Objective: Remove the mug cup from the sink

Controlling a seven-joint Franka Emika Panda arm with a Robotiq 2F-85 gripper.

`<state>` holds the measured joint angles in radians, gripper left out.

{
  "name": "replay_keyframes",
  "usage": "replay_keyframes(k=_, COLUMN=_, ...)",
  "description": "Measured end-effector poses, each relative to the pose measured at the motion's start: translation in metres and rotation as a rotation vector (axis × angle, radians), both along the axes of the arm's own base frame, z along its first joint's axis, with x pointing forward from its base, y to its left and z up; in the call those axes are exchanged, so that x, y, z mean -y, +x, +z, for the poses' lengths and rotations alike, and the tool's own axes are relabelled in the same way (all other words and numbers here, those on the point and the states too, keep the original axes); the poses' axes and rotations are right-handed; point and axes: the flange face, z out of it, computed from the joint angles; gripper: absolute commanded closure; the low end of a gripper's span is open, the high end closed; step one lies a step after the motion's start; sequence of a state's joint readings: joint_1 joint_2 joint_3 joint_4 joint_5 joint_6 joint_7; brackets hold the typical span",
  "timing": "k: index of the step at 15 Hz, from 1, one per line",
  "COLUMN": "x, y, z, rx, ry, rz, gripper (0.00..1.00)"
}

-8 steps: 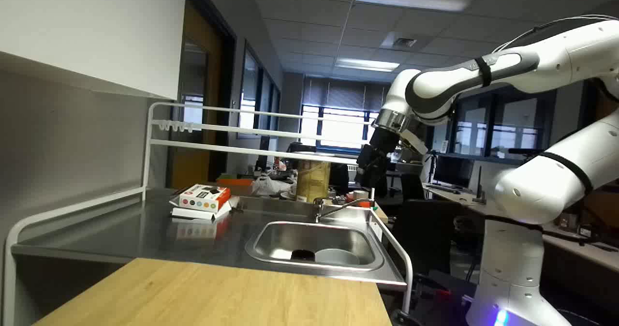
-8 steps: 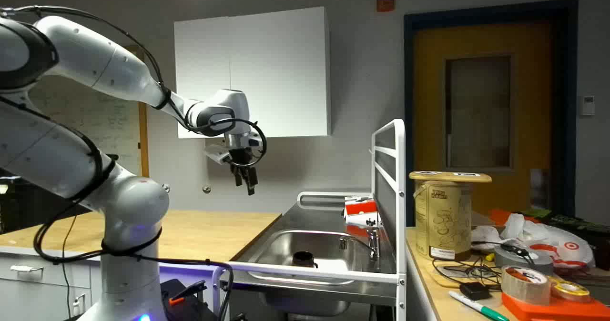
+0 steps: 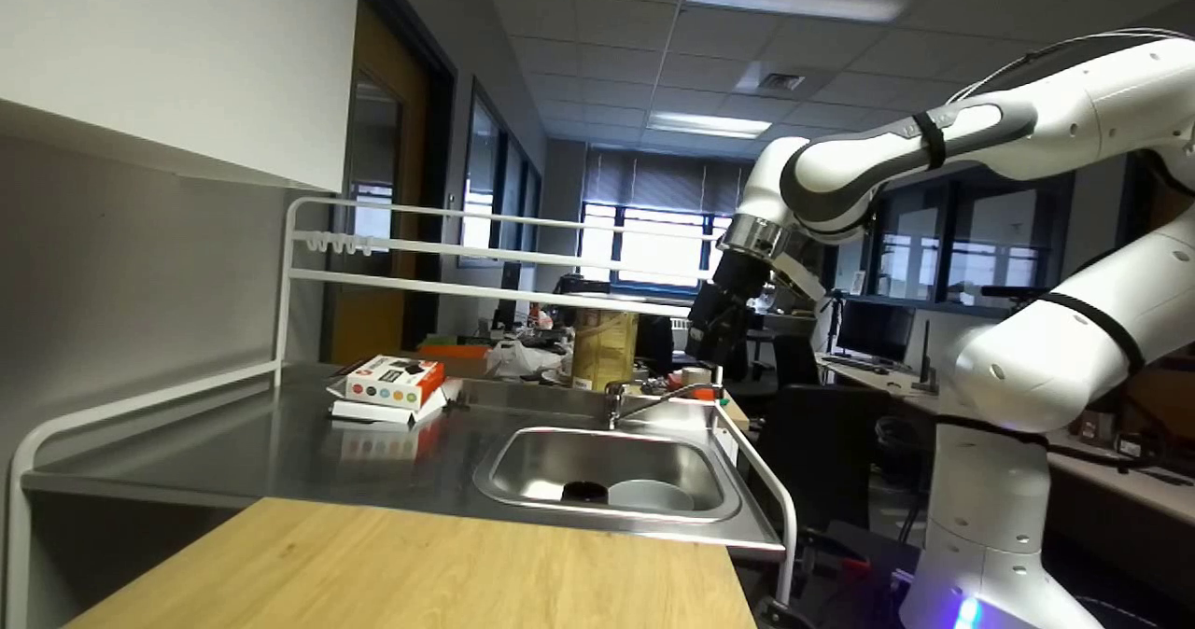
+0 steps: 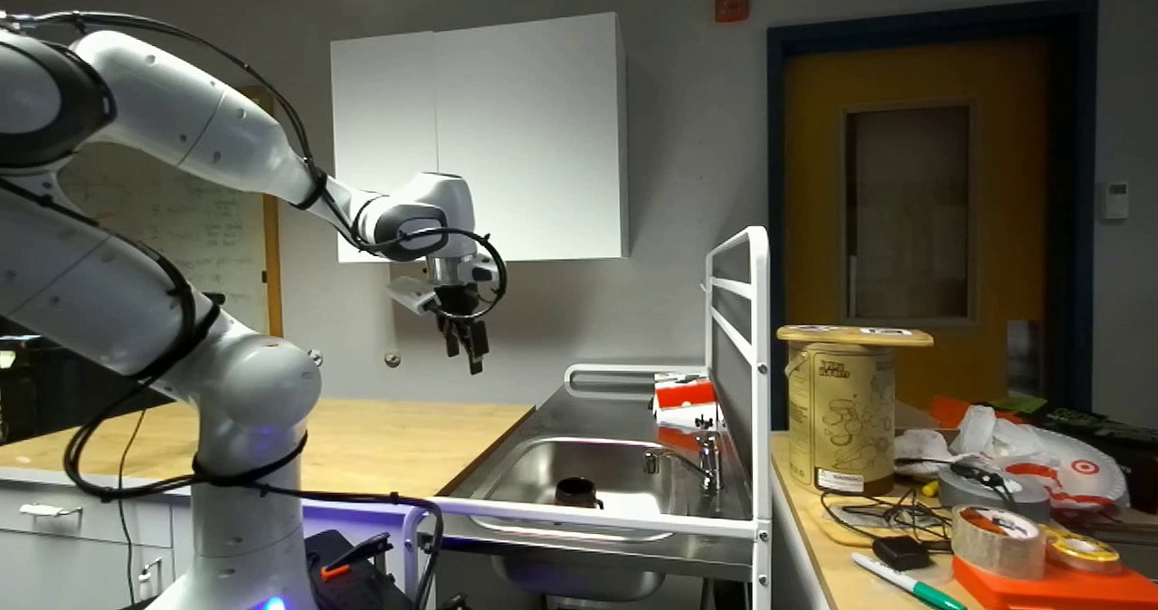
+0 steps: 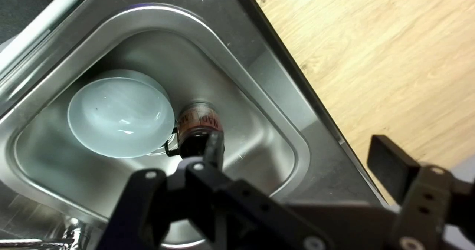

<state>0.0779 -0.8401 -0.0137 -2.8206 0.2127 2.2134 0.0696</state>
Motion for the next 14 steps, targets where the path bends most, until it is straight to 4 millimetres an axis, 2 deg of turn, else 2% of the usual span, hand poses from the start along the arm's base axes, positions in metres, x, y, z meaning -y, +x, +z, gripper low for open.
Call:
replay_keyframes(k=4, x=0.001, y=0.001, z=0.001, rx=0.001, ry=0.000, rz=-0.002, gripper=0.00)
replay_keyframes(k=7, x=0.009, y=0.012, z=0.002, rx=-0.005, ry=0.006, rz=-0.046, gripper=0.00)
replay_keyframes(k=10, x=0.026, y=0.040, z=-0.005, rx=0.008, ry=0.004, rz=-0.136, gripper=0.00)
replay_keyframes(k=14, x=0.051, y=0.094, z=-0.031, rx=0.008, ry=-0.010, rz=-0.253, gripper=0.00)
